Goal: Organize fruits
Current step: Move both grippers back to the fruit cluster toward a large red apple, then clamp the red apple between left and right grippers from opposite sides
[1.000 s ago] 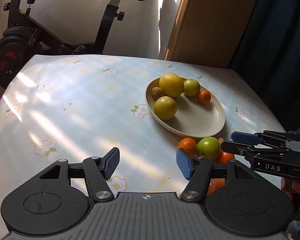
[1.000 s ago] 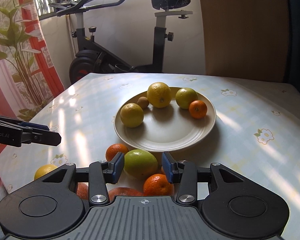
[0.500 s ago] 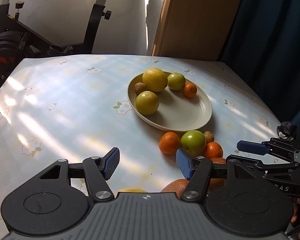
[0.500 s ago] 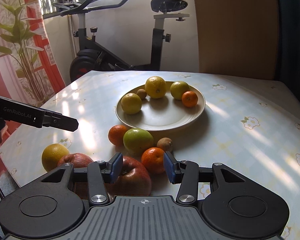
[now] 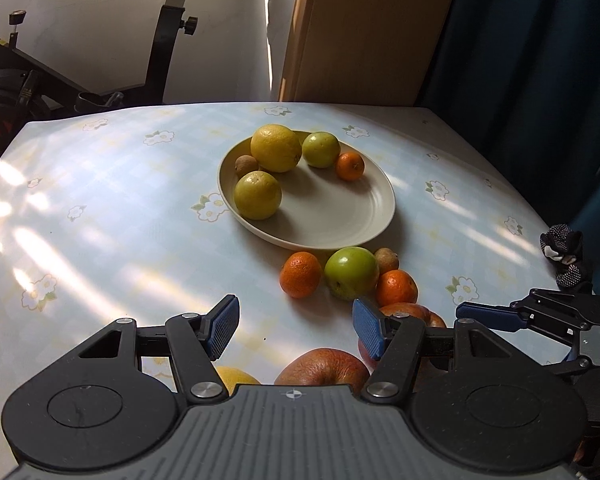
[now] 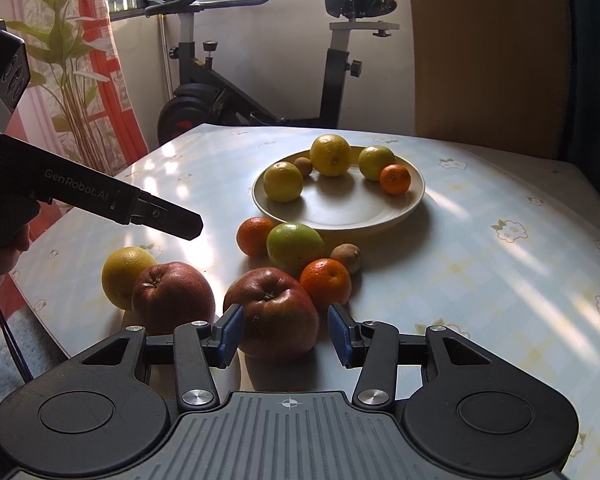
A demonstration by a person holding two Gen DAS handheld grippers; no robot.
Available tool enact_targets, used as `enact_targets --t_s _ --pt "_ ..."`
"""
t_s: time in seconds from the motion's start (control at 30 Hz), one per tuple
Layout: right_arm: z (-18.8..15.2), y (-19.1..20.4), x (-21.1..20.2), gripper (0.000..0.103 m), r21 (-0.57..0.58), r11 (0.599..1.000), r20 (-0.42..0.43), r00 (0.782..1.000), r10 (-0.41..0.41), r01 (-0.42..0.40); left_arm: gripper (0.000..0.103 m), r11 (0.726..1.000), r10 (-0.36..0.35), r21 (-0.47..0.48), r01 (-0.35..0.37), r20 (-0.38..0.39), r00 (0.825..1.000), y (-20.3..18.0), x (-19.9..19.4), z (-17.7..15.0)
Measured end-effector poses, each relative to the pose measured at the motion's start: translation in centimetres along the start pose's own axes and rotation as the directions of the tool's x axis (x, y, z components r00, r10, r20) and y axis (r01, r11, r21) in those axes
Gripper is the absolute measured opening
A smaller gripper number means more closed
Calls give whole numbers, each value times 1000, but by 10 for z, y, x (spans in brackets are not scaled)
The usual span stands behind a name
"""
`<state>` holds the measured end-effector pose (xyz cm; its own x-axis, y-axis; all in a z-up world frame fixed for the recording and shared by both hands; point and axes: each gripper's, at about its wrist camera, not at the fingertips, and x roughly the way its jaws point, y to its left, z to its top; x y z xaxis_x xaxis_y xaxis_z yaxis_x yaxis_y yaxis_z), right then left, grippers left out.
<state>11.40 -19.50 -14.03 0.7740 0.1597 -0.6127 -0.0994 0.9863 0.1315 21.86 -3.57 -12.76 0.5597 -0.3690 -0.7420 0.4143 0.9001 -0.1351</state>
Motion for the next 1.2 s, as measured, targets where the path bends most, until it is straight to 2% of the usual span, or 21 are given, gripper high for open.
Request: enact_targets --t_s 0.27,0.6,0.9,1.07,1.2 --pt "-8 -3 9 45 36 998 -32 998 52 -50 65 999 -27 24 28 -18 999 -11 8 -5" --pt "-12 -7 17 46 53 996 -47 996 72 -69 63 989 -143 11 144 -53 988 -23 21 -3" --pt "-14 -12 22 48 84 992 -50 994 98 -94 45 960 -277 -87 268 -116 954 -26 38 3" --pt "-14 -9 23 49 72 993 -53 994 93 -89 40 960 -275 -84 266 -135 952 -26 44 1" --pt "-15 -8 26 49 68 994 -56 994 94 -90 40 955 -291 -107 277 -137 947 -21 44 1"
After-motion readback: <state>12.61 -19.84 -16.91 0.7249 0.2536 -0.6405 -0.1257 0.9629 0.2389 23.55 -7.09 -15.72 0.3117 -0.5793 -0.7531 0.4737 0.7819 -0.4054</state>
